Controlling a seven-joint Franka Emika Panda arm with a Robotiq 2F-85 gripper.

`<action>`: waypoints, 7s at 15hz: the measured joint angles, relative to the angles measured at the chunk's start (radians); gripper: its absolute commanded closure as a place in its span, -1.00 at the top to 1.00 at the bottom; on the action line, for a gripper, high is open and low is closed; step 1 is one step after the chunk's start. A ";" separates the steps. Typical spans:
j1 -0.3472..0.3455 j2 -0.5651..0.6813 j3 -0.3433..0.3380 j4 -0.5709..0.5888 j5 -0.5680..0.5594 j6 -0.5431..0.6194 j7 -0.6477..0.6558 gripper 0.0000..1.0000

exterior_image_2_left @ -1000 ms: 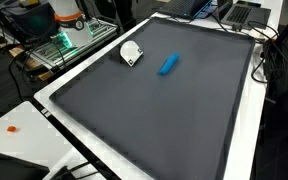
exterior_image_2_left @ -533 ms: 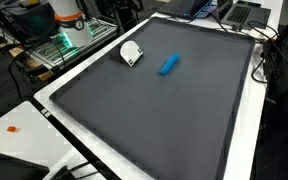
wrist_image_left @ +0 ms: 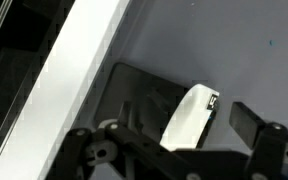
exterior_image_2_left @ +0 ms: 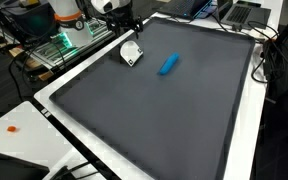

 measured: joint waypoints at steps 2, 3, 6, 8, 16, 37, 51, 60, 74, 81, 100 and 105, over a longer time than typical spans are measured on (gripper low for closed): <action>0.004 0.037 -0.007 0.000 0.001 0.040 0.000 1.00; 0.006 0.054 -0.010 0.001 0.001 0.061 0.000 1.00; 0.019 0.092 -0.018 0.002 0.018 0.112 -0.012 1.00; 0.026 0.110 -0.020 0.003 0.020 0.148 -0.012 1.00; 0.036 0.148 -0.028 0.004 0.022 0.248 -0.010 0.47; 0.038 0.140 -0.039 0.011 0.021 0.312 0.079 -0.98; 0.108 -0.054 -0.027 0.186 0.005 -0.111 -0.132 -0.98; 0.143 0.192 -0.002 0.461 -0.090 -0.183 -0.426 -0.98; 0.143 0.318 -0.003 0.584 -0.140 -0.183 -0.524 -0.98; 0.158 0.341 0.001 0.590 -0.163 -0.181 -0.634 -0.98; 0.181 0.561 -0.008 0.706 -0.346 -0.062 -0.696 -0.98; 0.184 0.570 -0.010 0.704 -0.369 -0.026 -0.698 -0.98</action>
